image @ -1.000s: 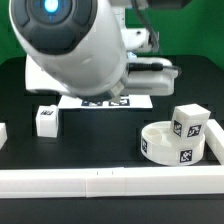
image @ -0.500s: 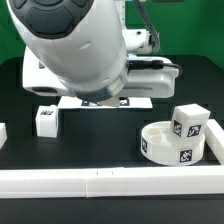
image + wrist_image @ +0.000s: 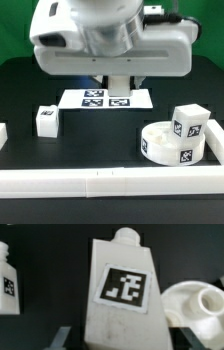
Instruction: Assemble stool
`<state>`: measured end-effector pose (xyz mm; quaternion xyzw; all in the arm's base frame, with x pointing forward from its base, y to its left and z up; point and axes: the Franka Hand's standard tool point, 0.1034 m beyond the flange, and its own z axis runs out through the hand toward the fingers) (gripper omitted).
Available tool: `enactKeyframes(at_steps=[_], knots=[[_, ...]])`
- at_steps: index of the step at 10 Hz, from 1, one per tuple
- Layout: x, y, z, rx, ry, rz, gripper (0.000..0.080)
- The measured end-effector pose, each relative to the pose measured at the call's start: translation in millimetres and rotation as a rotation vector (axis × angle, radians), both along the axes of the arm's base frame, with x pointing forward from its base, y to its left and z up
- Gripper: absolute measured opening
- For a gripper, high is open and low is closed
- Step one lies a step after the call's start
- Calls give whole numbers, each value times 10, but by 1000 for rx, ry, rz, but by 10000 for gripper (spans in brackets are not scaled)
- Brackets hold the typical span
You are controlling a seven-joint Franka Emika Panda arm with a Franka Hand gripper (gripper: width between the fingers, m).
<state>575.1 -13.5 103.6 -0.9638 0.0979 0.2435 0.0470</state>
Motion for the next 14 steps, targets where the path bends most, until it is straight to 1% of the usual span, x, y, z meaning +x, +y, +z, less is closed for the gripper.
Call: enactKeyframes(at_steps=[1, 2, 4, 5, 6, 7, 8, 9, 10, 11, 12, 14], knots=[[17, 3, -2, -11, -60, -4, 324], [83, 3, -2, -28, -152, -8, 324], [121, 3, -15, -55, -288, -13, 324], [190, 6, -2, -78, -387, -4, 324], [230, 48, 50, -102, -468, 35, 324], [245, 118, 105, -108, -524, 47, 324], [342, 174, 181, -125, -618, 67, 324], [395, 230, 213, -138, -714, 66, 324], [384, 209, 181, -152, -779, 67, 324], [362, 199, 157, -158, -804, 67, 324], [380, 214, 167, -161, -823, 86, 324], [416, 316, 211, -152, -857, 233, 324]])
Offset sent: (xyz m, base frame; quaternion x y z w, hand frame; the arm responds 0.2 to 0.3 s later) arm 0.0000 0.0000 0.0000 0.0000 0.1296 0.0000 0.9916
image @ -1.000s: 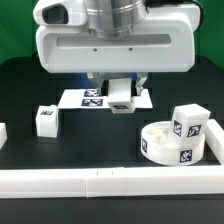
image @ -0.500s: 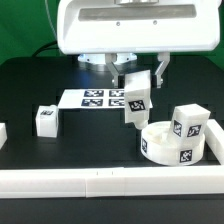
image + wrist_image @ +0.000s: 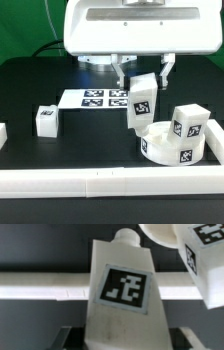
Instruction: Assemble stool
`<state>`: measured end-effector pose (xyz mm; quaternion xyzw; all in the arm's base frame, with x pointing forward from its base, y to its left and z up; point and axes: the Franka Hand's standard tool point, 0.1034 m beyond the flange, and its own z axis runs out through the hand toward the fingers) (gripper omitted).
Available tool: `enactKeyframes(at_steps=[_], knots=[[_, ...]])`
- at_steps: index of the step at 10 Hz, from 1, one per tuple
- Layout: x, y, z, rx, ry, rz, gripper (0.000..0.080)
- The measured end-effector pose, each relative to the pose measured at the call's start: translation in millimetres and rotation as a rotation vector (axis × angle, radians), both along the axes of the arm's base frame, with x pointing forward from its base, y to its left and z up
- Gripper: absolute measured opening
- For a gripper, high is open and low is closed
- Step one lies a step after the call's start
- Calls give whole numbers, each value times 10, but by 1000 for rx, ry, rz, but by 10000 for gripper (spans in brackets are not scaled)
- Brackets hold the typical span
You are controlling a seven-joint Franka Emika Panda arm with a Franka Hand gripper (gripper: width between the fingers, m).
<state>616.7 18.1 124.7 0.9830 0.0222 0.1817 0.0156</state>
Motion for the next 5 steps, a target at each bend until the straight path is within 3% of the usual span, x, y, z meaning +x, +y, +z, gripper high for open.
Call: enactKeyframes(at_steps=[2, 5], knots=[[15, 136, 74, -18, -61, 53, 324], [-12, 115, 33, -17, -42, 49, 324]])
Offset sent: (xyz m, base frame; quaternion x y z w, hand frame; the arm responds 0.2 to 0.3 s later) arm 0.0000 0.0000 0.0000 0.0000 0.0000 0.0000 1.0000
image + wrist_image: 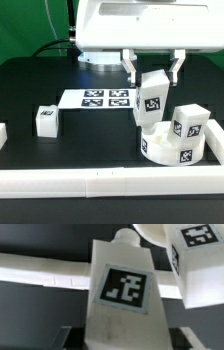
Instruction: Assemble stool
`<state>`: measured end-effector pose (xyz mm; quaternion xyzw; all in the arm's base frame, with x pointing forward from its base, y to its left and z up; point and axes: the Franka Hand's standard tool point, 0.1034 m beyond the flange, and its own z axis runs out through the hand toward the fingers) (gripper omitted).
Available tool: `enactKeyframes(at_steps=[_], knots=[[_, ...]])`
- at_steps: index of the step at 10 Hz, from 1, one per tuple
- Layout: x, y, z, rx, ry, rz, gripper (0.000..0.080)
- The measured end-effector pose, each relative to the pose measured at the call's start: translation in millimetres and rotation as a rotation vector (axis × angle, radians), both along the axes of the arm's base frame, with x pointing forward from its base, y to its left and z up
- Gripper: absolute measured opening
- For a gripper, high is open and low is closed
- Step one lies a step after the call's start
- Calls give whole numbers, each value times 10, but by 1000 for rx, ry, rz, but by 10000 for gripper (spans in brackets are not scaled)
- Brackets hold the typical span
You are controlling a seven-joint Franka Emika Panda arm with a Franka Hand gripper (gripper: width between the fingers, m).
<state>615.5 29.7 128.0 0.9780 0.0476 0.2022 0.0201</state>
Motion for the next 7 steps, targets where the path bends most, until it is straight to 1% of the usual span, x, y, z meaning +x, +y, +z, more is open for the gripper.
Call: enactKeyframes(at_steps=[1, 2, 3, 4, 5, 6, 7], knots=[[0, 1, 0, -1, 0, 2, 324], [12, 33, 44, -29, -44, 65, 324], [-52, 80, 48, -48, -74, 107, 324], [-136, 120, 21, -52, -78, 121, 324], [-212, 93, 22, -64, -95, 139, 324], [-255, 47, -1, -66, -95, 135, 324], [-247, 61, -1, -66, -95, 137, 324]])
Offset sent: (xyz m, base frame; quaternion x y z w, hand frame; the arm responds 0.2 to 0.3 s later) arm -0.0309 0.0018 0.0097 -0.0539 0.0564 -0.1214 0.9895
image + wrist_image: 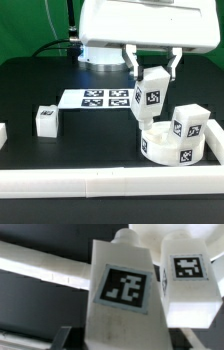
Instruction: Assemble stool
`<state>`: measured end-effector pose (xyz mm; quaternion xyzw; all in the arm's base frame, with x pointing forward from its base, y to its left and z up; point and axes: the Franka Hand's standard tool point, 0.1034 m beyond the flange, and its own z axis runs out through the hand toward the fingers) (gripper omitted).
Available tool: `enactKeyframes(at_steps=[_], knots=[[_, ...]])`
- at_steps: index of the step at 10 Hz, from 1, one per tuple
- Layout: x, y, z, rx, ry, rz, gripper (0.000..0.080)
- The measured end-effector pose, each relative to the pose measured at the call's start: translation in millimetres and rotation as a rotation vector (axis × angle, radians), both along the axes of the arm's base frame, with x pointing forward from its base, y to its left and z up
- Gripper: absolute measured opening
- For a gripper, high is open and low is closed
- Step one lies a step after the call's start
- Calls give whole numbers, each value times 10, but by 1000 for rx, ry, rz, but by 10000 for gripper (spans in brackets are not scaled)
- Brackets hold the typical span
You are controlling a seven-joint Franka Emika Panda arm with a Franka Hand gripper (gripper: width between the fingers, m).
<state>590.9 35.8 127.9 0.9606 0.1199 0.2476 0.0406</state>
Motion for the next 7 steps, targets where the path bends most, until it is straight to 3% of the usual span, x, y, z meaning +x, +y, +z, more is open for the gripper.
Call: enactKeyframes(at_steps=[2, 6, 7], knots=[[-10, 1, -4, -9, -6, 15, 324], [-280, 83, -122, -46, -42, 85, 324], [-321, 21, -147, -47, -41, 75, 324]])
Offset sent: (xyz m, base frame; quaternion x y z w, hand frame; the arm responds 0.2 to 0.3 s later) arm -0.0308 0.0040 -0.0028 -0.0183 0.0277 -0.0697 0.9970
